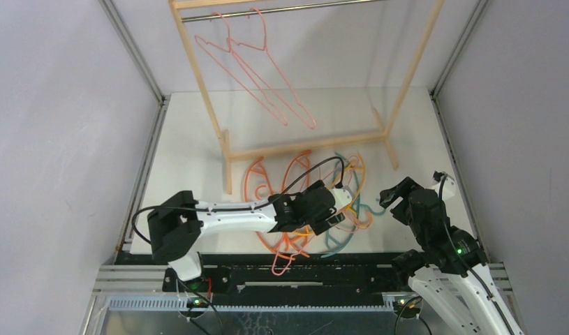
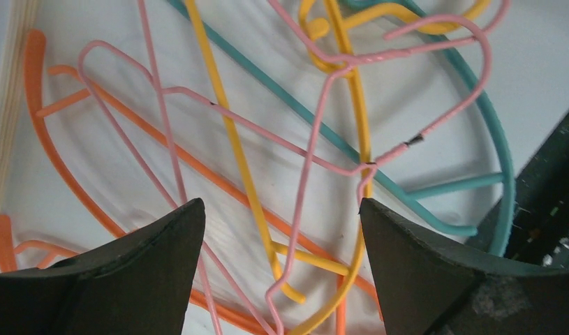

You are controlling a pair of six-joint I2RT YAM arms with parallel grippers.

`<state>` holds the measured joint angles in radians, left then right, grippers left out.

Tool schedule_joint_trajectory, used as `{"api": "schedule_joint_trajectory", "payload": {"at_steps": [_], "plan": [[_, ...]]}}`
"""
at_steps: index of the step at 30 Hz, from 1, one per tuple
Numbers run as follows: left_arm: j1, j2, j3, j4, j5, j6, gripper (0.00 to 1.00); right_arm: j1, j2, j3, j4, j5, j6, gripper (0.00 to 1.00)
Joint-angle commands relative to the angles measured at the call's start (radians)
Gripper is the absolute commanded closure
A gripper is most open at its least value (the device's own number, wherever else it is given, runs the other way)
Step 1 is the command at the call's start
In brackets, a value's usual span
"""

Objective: Organize the hangers

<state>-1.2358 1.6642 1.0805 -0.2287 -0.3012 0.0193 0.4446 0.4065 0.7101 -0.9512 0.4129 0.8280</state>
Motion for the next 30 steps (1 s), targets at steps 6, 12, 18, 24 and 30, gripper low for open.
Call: {"api": "schedule_joint_trajectory", "payload": {"at_steps": [6, 12, 18, 24, 30], "plan": [[0.058, 0.053, 0.036, 0.063, 0.047, 0.058, 0.19, -0.006, 0.018, 0.014, 0.016, 0.008, -0.001, 0.19], [0.059, 0.054, 0.009, 0.074, 0.064, 0.025, 0.23, -0.007, 0.043, 0.014, 0.033, 0.004, -0.012, 0.19], [0.058, 0.069, 0.008, 0.071, 0.075, 0.020, 0.25, -0.007, 0.053, 0.014, 0.037, 0.003, -0.017, 0.19], [0.064, 0.121, 0.028, 0.078, 0.079, 0.007, 0.26, -0.008, 0.033, 0.015, 0.028, -0.003, -0.017, 0.19], [0.079, 0.144, 0.006, 0.098, 0.088, -0.009, 0.27, -0.009, 0.032, 0.030, 0.004, -0.005, -0.018, 0.20]]}}
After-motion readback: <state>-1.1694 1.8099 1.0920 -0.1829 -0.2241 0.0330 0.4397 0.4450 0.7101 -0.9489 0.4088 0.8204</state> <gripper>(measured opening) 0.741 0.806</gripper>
